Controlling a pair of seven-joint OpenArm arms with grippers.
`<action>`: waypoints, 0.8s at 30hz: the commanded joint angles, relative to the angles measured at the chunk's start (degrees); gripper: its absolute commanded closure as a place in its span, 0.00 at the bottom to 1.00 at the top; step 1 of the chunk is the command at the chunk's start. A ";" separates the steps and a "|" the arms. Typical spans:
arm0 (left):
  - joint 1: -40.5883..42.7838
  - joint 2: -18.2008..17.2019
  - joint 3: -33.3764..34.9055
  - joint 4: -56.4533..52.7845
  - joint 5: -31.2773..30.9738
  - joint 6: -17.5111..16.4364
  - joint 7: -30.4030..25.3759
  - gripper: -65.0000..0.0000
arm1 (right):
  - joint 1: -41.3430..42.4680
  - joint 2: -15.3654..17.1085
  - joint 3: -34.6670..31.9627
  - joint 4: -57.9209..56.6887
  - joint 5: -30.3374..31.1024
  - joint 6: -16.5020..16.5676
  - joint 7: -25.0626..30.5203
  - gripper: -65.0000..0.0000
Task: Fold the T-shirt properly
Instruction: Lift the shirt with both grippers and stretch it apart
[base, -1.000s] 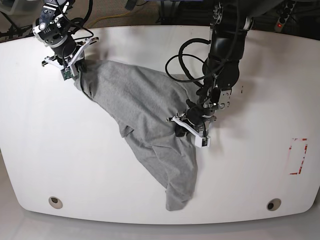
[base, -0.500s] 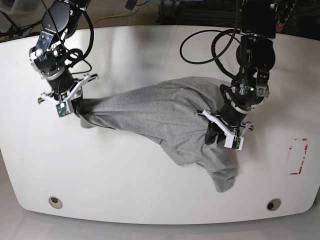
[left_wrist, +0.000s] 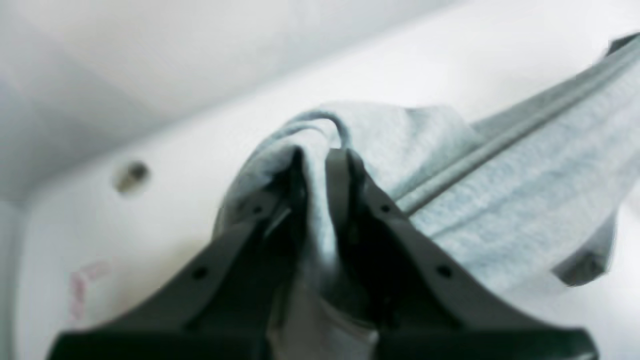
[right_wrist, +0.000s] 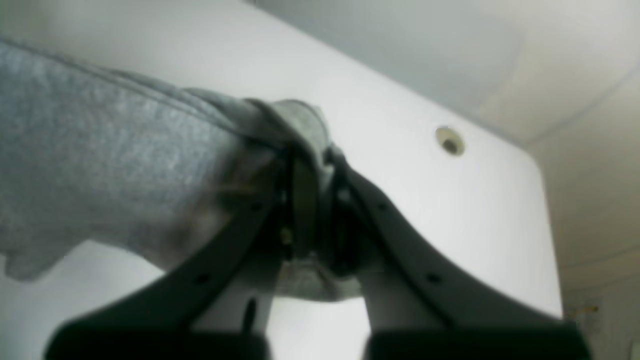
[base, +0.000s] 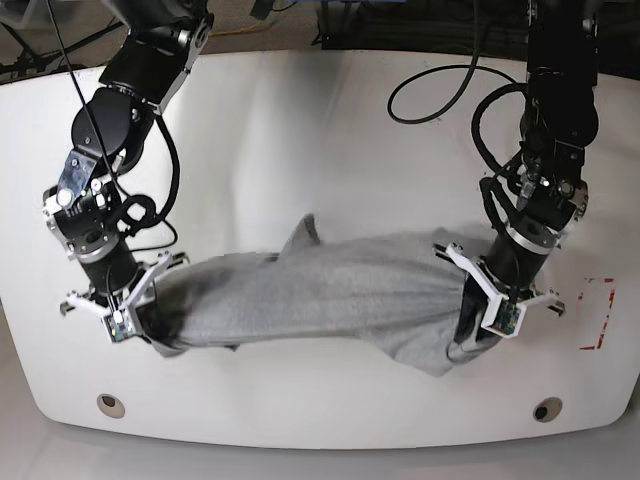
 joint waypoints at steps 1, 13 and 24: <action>-3.53 -0.43 -3.08 1.77 1.65 1.24 1.38 1.00 | 4.14 2.60 -2.10 -0.21 -0.27 -0.99 1.00 1.00; -17.42 -0.78 -8.18 2.03 1.47 1.15 9.65 1.00 | 17.77 6.38 -11.15 0.32 -3.25 -0.99 -1.64 1.00; -14.52 -1.48 -7.47 1.95 1.65 -4.13 14.48 1.00 | 11.35 6.38 -11.24 4.45 -5.01 -0.99 -3.48 1.00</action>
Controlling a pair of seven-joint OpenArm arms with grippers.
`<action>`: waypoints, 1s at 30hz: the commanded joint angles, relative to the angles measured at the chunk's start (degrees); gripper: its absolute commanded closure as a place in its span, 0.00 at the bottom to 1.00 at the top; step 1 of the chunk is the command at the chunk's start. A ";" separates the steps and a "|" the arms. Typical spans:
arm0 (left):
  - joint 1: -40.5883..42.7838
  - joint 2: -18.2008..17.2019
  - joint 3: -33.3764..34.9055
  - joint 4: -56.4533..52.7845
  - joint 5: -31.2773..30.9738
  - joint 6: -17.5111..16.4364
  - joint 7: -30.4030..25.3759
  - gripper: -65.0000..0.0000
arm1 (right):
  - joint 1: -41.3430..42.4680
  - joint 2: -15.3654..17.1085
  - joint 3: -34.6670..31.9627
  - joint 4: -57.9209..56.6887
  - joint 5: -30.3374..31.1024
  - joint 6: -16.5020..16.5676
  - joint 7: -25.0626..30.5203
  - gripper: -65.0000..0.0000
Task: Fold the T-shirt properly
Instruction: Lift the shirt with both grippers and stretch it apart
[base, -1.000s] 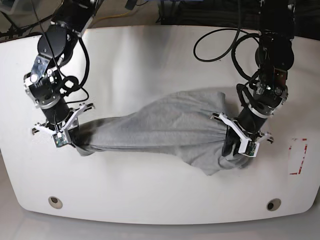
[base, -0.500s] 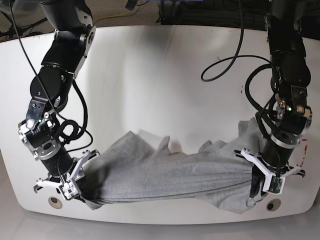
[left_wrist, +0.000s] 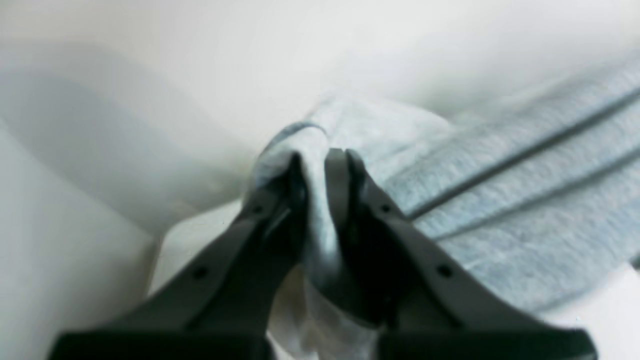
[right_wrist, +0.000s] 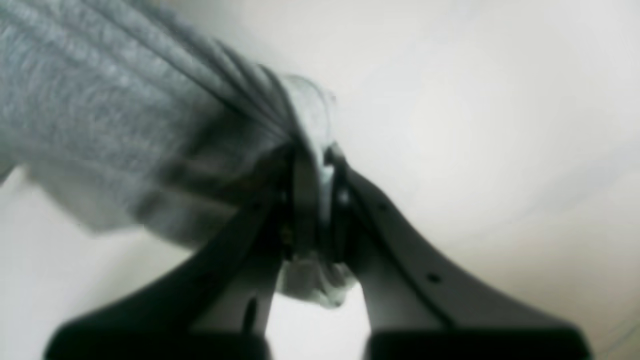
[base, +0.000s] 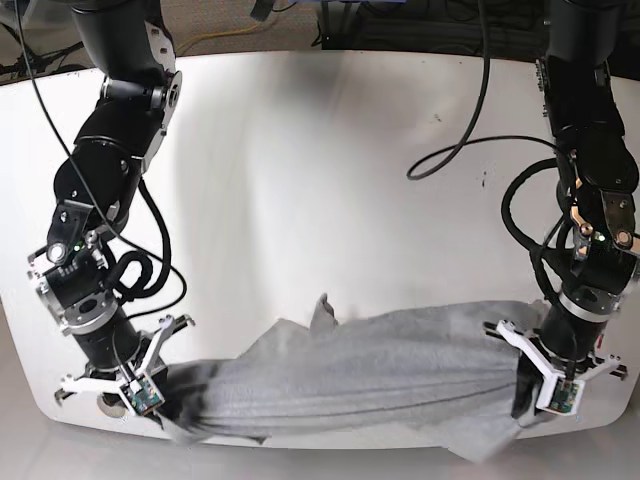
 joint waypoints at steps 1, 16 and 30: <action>0.89 -0.76 -0.90 0.66 1.82 -0.90 0.13 1.00 | -1.07 0.63 0.65 0.67 -1.89 -1.30 0.01 1.00; 27.09 -0.76 -0.90 0.39 1.91 -3.88 2.23 1.00 | -26.13 -4.03 8.56 0.49 -1.36 -1.30 0.36 1.00; 42.74 3.81 -7.66 0.48 1.82 -3.97 2.23 0.99 | -39.49 -10.71 16.47 0.67 -1.27 -1.30 0.19 1.00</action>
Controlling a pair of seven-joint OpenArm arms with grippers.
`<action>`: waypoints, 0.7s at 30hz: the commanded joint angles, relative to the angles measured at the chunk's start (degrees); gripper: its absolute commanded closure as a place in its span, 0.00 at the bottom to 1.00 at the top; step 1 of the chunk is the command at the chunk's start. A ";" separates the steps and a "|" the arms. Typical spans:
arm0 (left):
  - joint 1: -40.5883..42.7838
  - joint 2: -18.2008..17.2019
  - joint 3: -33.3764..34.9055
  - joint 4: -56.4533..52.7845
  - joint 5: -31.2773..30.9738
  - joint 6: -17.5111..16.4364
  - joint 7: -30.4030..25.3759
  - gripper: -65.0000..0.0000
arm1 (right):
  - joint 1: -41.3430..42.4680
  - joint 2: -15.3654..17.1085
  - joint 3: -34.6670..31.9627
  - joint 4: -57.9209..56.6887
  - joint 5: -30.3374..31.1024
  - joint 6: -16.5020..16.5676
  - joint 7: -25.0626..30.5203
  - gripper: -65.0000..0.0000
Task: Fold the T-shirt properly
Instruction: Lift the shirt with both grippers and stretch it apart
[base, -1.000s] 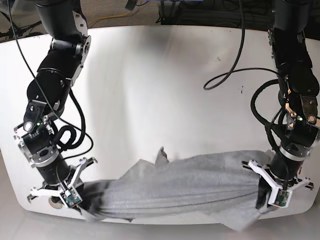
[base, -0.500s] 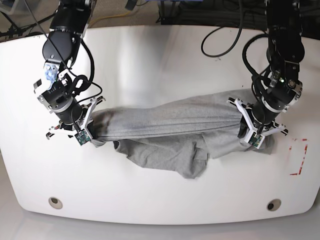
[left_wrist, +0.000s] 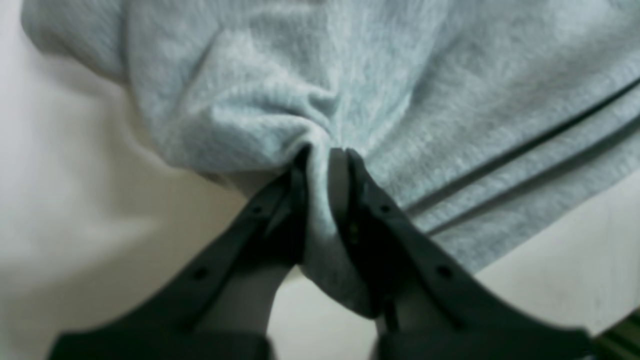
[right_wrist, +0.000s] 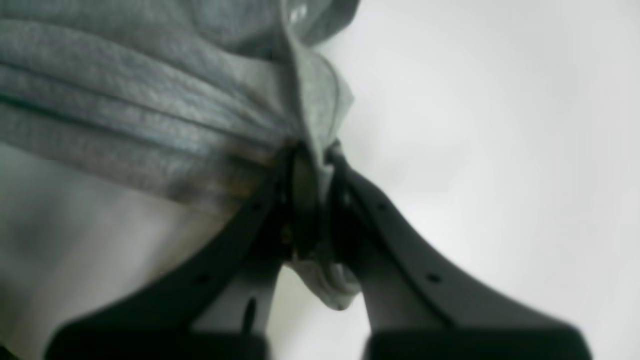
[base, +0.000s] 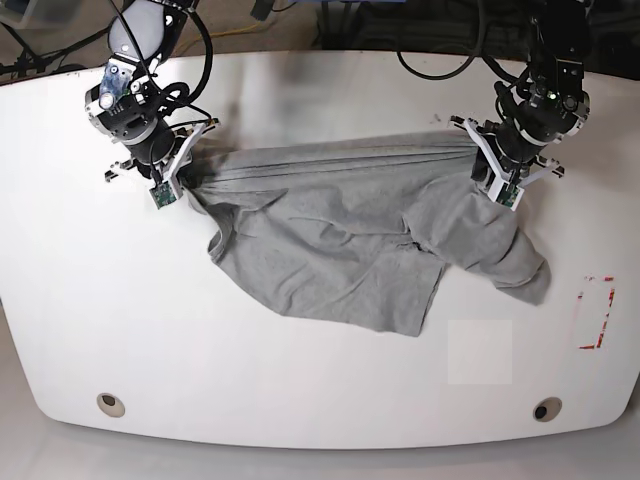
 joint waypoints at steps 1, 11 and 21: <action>1.02 -1.04 -1.09 1.07 2.68 1.05 0.44 0.99 | -0.04 1.18 1.48 1.11 -2.43 -2.09 -0.03 1.00; 2.95 -0.78 -1.09 0.98 2.59 1.05 0.53 0.90 | -3.12 1.27 1.66 1.02 1.79 -2.09 -0.03 0.99; 2.95 -0.69 -2.84 1.33 2.41 1.05 0.44 0.19 | -2.59 -0.31 6.58 1.02 2.32 -2.09 -0.38 0.40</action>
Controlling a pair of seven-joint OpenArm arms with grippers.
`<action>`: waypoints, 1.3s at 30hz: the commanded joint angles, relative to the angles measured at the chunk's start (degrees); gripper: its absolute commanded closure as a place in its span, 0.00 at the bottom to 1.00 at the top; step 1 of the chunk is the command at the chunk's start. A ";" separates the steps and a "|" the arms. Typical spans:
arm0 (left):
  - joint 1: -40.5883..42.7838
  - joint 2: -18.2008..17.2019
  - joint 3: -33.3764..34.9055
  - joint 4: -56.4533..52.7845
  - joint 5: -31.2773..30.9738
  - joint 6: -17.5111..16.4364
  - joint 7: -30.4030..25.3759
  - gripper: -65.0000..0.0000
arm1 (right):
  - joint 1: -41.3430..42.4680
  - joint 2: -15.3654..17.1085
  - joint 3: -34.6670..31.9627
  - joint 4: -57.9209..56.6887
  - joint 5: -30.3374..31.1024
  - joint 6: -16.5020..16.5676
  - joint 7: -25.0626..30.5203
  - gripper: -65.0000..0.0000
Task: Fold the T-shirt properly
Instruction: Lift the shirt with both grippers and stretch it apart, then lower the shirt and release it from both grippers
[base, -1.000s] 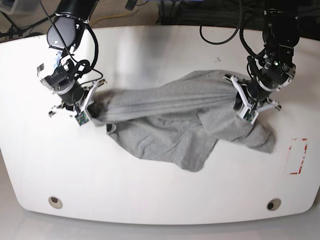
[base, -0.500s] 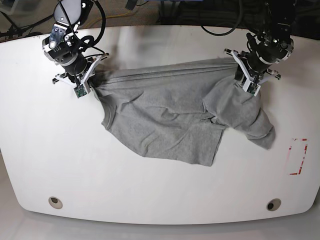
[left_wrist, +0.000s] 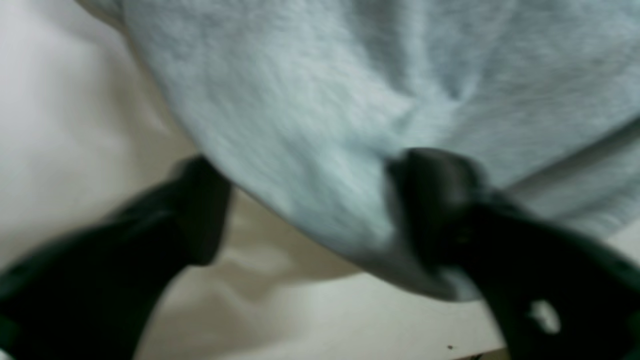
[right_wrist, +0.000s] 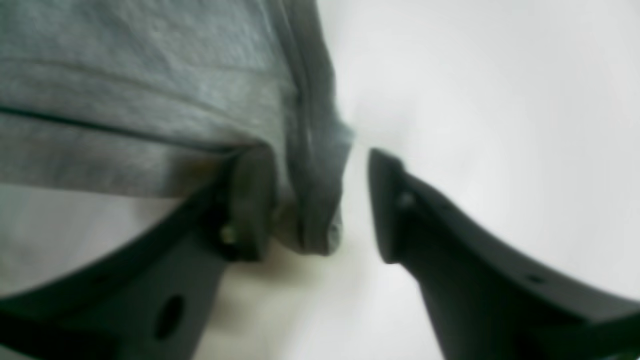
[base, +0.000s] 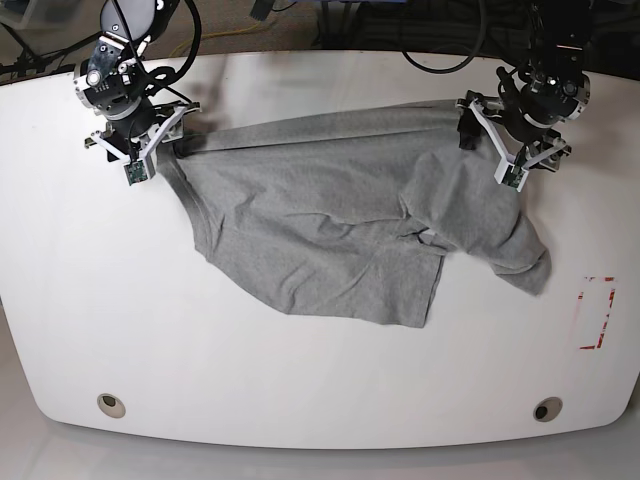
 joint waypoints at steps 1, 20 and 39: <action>-0.26 -0.38 -3.18 1.23 0.36 0.38 -0.45 0.19 | 0.80 0.30 1.16 1.02 0.61 -0.51 0.80 0.35; -3.78 -3.55 -21.29 1.93 -27.07 -6.92 -0.28 0.18 | 16.89 2.58 -5.26 -12.70 0.08 -0.51 0.80 0.12; -10.37 -3.46 -25.07 1.40 -15.99 -6.57 -0.45 0.18 | 31.30 2.50 -11.94 -35.99 0.61 -0.51 1.06 0.12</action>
